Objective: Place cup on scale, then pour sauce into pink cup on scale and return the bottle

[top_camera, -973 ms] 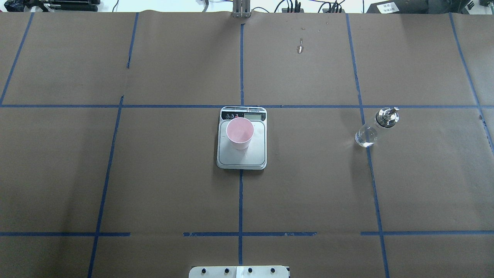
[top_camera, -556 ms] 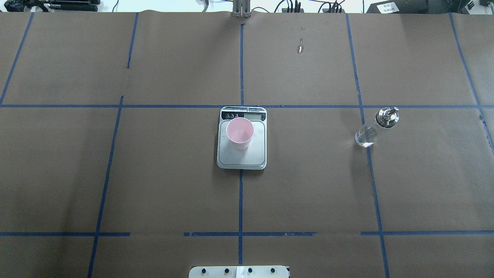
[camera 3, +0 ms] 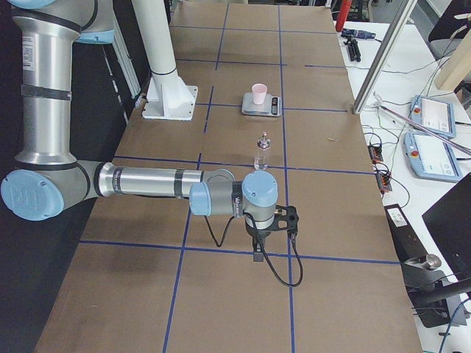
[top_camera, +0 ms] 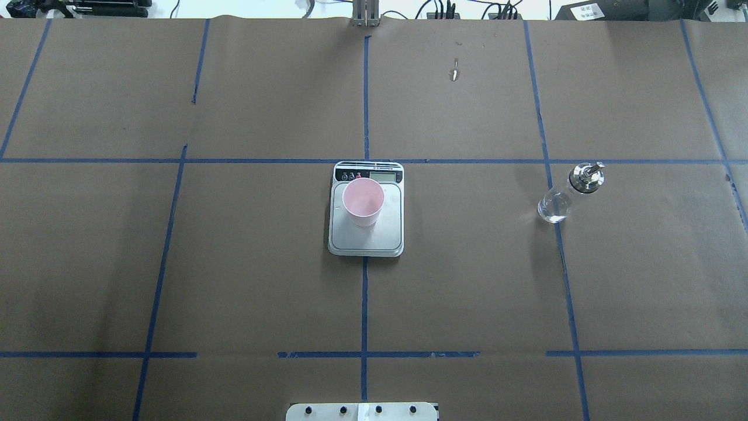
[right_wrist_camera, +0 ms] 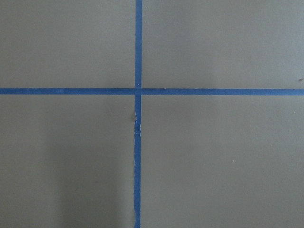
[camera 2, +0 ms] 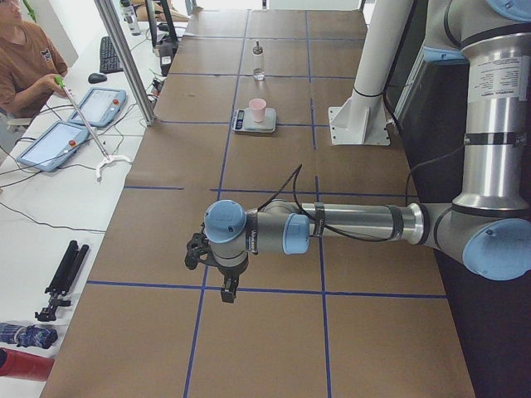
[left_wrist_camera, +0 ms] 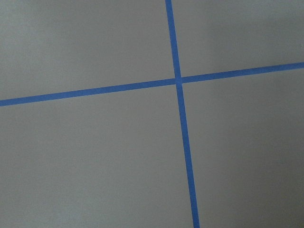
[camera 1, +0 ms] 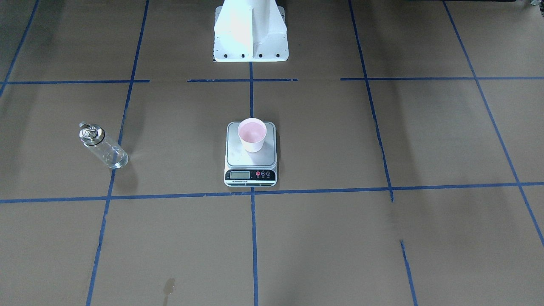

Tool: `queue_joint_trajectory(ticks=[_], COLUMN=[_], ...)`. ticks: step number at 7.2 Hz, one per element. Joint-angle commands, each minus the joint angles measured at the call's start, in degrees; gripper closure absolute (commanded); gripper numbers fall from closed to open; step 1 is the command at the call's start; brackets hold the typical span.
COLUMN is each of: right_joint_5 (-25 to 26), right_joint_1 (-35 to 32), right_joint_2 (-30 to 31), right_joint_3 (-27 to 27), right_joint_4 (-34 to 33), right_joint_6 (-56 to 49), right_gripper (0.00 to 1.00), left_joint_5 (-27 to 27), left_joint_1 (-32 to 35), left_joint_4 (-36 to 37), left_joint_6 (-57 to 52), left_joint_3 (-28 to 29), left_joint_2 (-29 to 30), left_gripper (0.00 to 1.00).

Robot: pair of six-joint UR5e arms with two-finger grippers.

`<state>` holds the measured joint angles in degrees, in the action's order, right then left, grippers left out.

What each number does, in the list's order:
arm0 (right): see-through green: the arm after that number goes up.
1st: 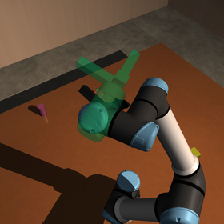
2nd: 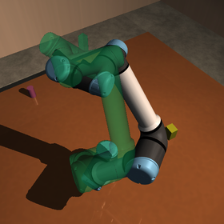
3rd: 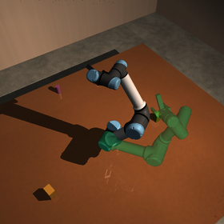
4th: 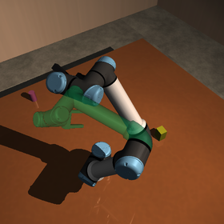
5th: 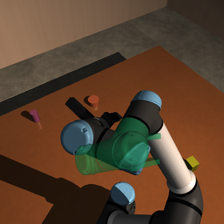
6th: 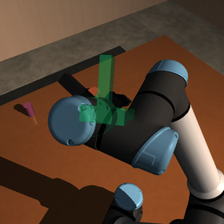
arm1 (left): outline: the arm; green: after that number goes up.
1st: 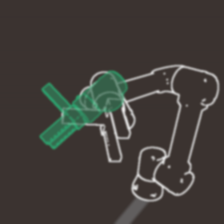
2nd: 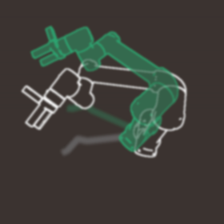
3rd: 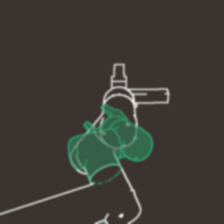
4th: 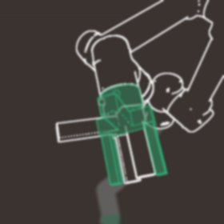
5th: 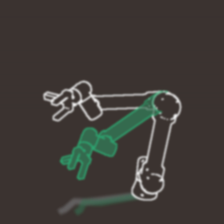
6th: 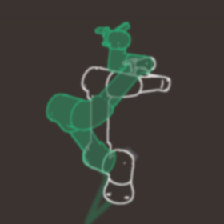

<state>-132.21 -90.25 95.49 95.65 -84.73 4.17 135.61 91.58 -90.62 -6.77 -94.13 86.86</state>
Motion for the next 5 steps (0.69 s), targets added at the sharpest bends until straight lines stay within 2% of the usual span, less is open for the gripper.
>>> queue_joint_trajectory(ticks=[1, 5], right_joint_5=[-0.1, -0.1], right_joint_1=[0.1, 0.0], right_joint_2=[0.0, -0.3], right_joint_3=[0.1, -0.2], right_joint_4=[0.0, 0.0], right_joint_6=[0.1, 0.1], right_gripper=[0.0, 0.0], left_joint_5=[0.0, 0.0], left_joint_1=[0.0, 0.0], left_joint_4=[0.0, 0.0], left_joint_6=[0.1, 0.0], left_joint_3=[0.0, 0.0], left_joint_2=[0.1, 0.4], left_gripper=[0.0, 0.0])
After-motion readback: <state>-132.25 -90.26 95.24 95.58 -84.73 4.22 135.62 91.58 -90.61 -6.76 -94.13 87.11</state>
